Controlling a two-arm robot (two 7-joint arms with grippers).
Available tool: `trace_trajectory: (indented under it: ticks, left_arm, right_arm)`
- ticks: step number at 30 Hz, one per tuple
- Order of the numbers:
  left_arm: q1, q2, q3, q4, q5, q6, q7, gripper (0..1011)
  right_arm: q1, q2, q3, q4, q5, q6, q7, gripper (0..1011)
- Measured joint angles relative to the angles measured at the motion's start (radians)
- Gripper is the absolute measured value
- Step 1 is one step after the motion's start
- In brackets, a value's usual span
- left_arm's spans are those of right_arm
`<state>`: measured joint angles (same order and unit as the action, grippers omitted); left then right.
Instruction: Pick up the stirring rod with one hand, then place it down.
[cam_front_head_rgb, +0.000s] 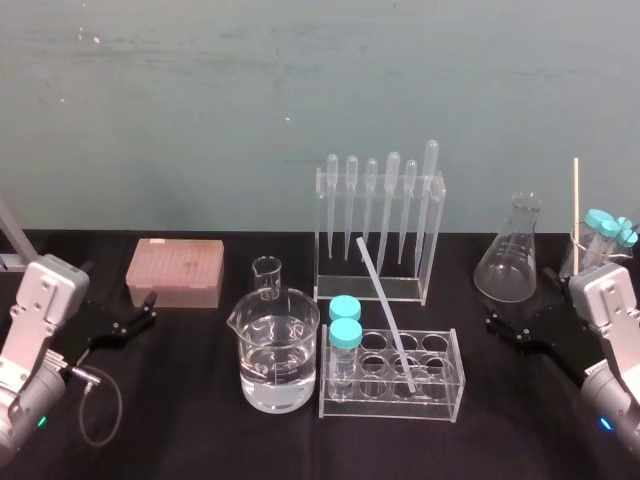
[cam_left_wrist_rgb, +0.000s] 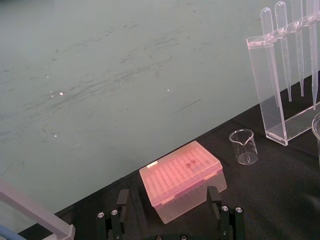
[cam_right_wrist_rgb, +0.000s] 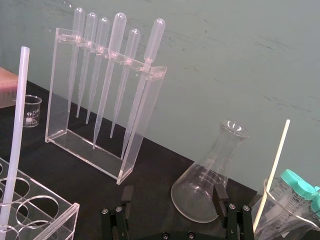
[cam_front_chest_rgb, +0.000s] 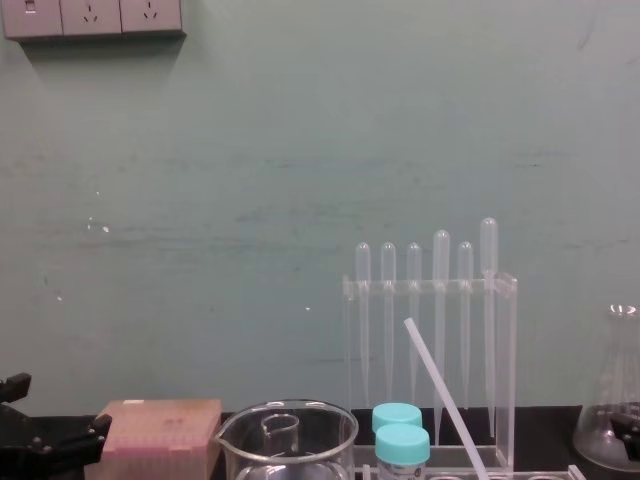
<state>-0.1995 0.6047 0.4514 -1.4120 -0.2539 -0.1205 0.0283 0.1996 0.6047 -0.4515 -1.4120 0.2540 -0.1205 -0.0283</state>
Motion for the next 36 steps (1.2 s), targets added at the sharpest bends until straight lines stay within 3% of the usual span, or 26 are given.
trace_trajectory:
  ticks: [36]
  left_arm:
    - [0.000, 0.000, 0.000, 0.000, 0.000, 0.000, 0.000, 1000]
  right_arm:
    - [0.000, 0.000, 0.000, 0.000, 0.000, 0.000, 0.000, 1003]
